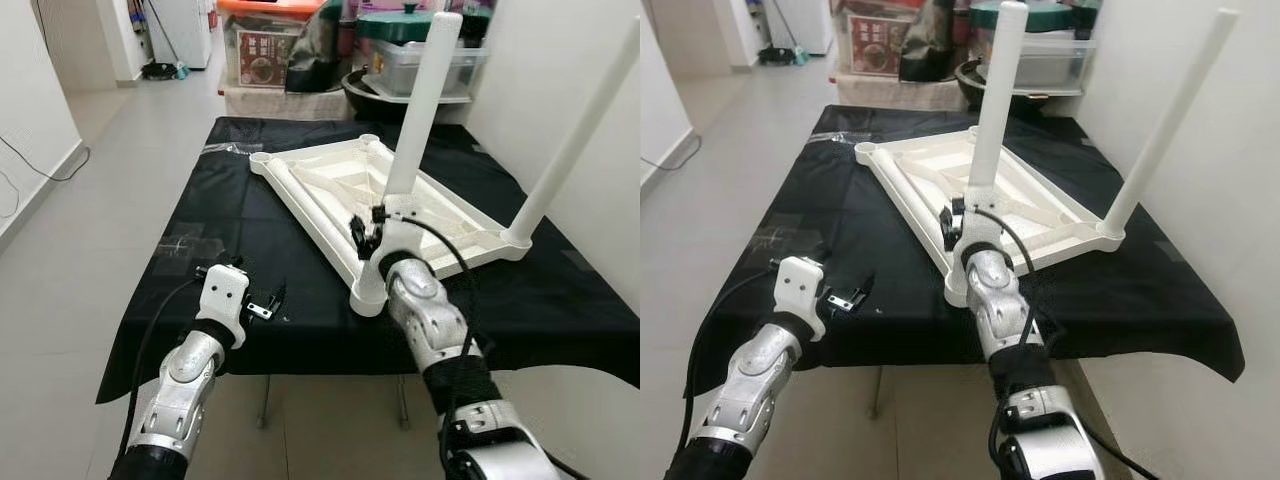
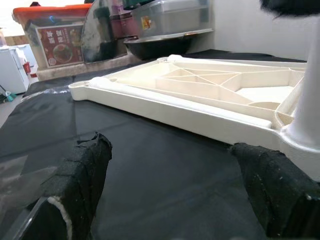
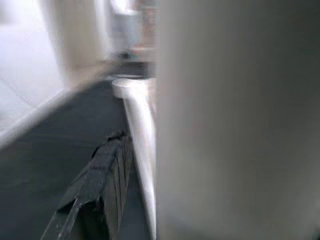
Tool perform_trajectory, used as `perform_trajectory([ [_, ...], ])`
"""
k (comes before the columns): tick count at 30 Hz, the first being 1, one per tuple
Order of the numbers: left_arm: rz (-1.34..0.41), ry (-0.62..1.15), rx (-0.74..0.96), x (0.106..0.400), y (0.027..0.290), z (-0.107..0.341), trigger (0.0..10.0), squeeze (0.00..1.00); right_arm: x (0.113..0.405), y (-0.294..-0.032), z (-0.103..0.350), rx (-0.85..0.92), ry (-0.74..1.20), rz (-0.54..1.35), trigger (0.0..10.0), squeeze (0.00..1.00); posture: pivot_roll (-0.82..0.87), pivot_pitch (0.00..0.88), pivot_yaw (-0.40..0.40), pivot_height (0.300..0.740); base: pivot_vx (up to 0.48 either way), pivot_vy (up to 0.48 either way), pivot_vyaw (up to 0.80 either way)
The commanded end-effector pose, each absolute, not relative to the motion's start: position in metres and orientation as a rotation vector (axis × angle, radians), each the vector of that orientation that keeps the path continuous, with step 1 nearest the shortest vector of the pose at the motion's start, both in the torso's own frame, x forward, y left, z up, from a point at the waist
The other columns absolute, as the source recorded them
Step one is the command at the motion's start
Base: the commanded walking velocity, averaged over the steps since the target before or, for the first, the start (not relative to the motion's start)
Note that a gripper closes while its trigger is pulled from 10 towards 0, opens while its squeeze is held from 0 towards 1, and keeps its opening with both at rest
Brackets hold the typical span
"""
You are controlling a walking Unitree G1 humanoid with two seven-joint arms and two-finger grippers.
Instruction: Building children table
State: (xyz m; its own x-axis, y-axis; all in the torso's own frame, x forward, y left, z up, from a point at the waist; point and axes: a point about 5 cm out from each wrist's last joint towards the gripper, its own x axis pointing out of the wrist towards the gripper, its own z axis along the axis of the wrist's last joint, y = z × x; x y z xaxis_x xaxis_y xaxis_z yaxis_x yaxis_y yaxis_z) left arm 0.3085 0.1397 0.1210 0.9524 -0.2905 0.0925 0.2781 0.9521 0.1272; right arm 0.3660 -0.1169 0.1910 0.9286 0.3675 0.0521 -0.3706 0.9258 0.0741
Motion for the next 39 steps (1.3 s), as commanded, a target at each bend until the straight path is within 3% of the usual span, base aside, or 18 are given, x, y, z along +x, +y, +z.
perform_trajectory([
  [1, -0.298, -0.086, 0.116, 0.304, 0.136, 0.113, 10.0, 0.00, 0.355, -0.106, 0.206, 0.110, -0.101, 0.661, 10.0, 0.00, 0.15, 0.000, -0.088, 0.740, 0.000, 0.000, 0.00],
  [3, -0.298, -0.086, 0.116, 0.304, 0.136, 0.113, 10.0, 0.00, 0.355, -0.106, 0.206, 0.110, -0.101, 0.661, 10.0, 0.00, 0.15, 0.000, -0.088, 0.740, 0.000, 0.000, 0.00],
  [6, -0.298, -0.088, 0.121, 0.306, 0.137, 0.115, 10.0, 0.00, 0.345, -0.102, 0.198, 0.017, -0.084, 0.901, 10.0, 0.00, 0.16, 0.000, -0.093, 0.740, 0.000, 0.000, 0.00],
  [7, -0.294, -0.088, 0.121, 0.307, 0.139, 0.115, 10.0, 0.00, 0.345, -0.099, 0.191, -0.003, -0.060, 0.931, 6.0, 0.00, 0.15, 0.000, -0.085, 0.740, 0.000, 0.000, 0.00],
  [8, -0.294, -0.088, 0.121, 0.307, 0.139, 0.115, 10.0, 0.00, 0.345, -0.099, 0.191, -0.003, -0.060, 0.931, 6.0, 0.00, 0.15, 0.000, -0.085, 0.740, 0.000, 0.000, 0.00],
  [10, -0.299, -0.096, 0.127, 0.309, 0.140, 0.118, 10.0, 0.00, 0.354, -0.092, 0.175, -0.039, 0.011, 0.866, 0.0, 0.00, 0.16, 0.000, -0.094, 0.740, 0.000, 0.000, 0.00],
  [15, -0.291, -0.098, 0.129, 0.309, 0.142, 0.119, 10.0, 0.00, 0.373, -0.095, 0.157, -0.077, 0.128, 0.566, 0.0, 0.00, 0.16, 0.000, -0.093, 0.740, 0.000, 0.000, 0.00],
  [17, -0.282, -0.094, 0.125, 0.307, 0.142, 0.117, 10.0, 0.00, 0.382, -0.123, 0.139, -0.033, 0.239, 0.145, 0.0, 0.00, 0.16, 0.000, -0.093, 0.740, 0.000, 0.000, 0.00],
  [18, -0.282, -0.094, 0.125, 0.307, 0.142, 0.117, 10.0, 0.00, 0.382, -0.123, 0.139, -0.033, 0.239, 0.145, 0.0, 0.00, 0.16, 0.000, -0.093, 0.740, 0.000, 0.000, 0.00],
  [19, -0.284, -0.093, 0.123, 0.305, 0.141, 0.116, 10.0, 0.00, 0.380, -0.140, 0.130, -0.006, 0.277, -0.046, 0.0, 0.00, 0.17, 0.000, -0.098, 0.740, 0.000, 0.000, 0.00],
  [22, -0.284, -0.093, 0.123, 0.305, 0.141, 0.116, 10.0, 0.00, 0.380, -0.140, 0.130, -0.006, 0.277, -0.046, 0.0, 0.00, 0.17, 0.000, -0.098, 0.740, 0.000, 0.000, 0.00],
  [28, -0.286, -0.077, 0.129, 0.301, 0.143, 0.113, 10.0, 0.00, 0.357, -0.153, 0.117, 0.057, 0.291, -0.322, 0.4, 0.00, 0.16, 0.000, -0.078, 0.740, 0.000, 0.000, 0.00],
  [29, -0.296, -0.084, 0.132, 0.303, 0.142, 0.115, 10.0, 0.00, 0.354, -0.144, 0.122, 0.062, 0.267, -0.286, 5.3, 0.00, 0.15, 0.000, -0.072, 0.740, 0.000, 0.000, 0.00],
  [30, -0.296, -0.084, 0.132, 0.303, 0.142, 0.115, 10.0, 0.00, 0.354, -0.144, 0.122, 0.062, 0.267, -0.286, 5.3, 0.00, 0.15, 0.000, -0.072, 0.740, 0.000, 0.000, 0.00],
  [31, -0.304, -0.090, 0.134, 0.305, 0.140, 0.117, 10.0, 0.00, 0.353, -0.132, 0.125, 0.079, 0.252, -0.219, 10.0, 0.00, 0.14, 0.000, -0.069, 0.740, 0.000, 0.000, 0.00],
  [35, -0.311, -0.092, 0.132, 0.308, 0.138, 0.118, 10.0, 0.00, 0.351, -0.124, 0.128, 0.081, 0.216, -0.126, 10.0, 0.00, 0.13, 0.000, -0.064, 0.740, 0.000, 0.000, 0.00],
  [36, -0.313, -0.093, 0.130, 0.308, 0.136, 0.118, 10.0, 0.00, 0.351, -0.128, 0.132, 0.071, 0.177, -0.116, 10.0, 1.00, 0.14, 0.000, -0.069, 0.740, 0.000, 0.000, 0.00],
  [39, -0.313, -0.093, 0.128, 0.306, 0.136, 0.118, 10.0, 0.00, 0.353, -0.133, 0.138, 0.065, 0.140, -0.098, 10.0, 1.00, 0.15, 0.000, -0.074, 0.740, 0.000, 0.000, 0.00],
])
